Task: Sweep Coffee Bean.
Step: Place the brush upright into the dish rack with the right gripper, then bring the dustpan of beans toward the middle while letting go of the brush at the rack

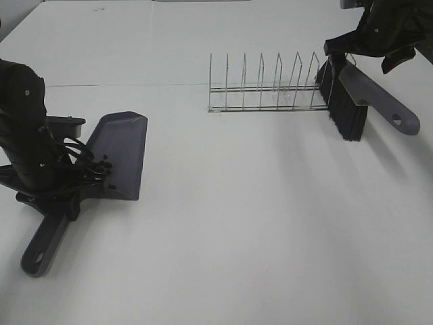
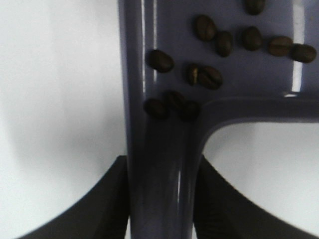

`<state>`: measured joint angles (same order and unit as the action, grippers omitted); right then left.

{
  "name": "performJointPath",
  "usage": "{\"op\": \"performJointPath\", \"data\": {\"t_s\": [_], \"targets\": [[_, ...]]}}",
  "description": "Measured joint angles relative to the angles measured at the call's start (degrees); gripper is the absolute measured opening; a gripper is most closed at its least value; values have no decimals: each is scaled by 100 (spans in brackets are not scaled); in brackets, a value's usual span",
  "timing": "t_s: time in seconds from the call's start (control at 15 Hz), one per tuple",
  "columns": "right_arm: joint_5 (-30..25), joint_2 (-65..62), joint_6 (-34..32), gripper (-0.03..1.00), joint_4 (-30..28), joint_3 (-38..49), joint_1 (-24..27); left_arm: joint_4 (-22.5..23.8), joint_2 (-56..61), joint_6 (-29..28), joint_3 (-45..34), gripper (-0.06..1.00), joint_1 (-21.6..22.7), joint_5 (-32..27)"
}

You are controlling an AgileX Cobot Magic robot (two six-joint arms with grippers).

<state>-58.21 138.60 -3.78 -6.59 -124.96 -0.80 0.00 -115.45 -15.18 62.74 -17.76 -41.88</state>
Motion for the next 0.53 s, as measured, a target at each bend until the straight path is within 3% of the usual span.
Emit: {"op": "performJointPath", "data": {"t_s": [0.53], "targets": [[-716,-447,6,81,166,-6,0,-178,-103,-241,894,32,-630,-132]]}}
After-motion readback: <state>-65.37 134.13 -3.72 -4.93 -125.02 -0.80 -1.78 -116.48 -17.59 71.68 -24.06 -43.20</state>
